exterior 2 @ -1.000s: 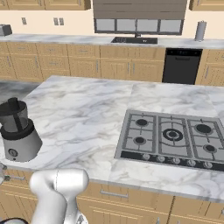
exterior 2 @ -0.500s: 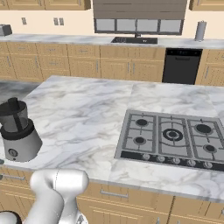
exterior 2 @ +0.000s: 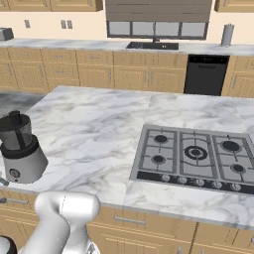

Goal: Open the blender lid, put the kiwi in the blender, close the lid, and start the blender.

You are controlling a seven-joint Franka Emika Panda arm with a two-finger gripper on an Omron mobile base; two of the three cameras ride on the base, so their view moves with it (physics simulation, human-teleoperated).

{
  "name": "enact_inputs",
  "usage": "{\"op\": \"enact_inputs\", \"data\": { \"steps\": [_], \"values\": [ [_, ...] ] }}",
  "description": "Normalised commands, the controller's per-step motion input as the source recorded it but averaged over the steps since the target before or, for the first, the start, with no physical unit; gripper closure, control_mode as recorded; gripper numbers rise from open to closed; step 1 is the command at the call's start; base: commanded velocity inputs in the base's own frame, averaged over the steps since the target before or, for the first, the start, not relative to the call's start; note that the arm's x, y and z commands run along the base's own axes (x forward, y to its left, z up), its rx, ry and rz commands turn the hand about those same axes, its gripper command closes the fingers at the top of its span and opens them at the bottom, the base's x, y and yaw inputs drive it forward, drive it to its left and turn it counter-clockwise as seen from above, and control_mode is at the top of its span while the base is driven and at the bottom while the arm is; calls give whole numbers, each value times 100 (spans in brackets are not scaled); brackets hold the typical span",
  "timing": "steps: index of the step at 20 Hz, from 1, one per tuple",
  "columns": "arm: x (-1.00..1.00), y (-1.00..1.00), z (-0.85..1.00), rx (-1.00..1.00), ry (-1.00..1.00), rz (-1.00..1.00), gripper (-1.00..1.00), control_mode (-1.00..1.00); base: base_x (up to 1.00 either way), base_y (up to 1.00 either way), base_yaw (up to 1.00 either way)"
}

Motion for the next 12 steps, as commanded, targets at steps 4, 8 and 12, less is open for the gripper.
{"op": "enact_inputs", "data": {
  "steps": [4,8,12],
  "values": [
    [14,0,-17,0,-9,0,-100,-100,0,0,0],
    [12,0,-22,-1,-11,0,-100,-100,0,0,0],
    [15,0,-11,0,-11,0,-100,-100,0,0,0]
  ]
}}
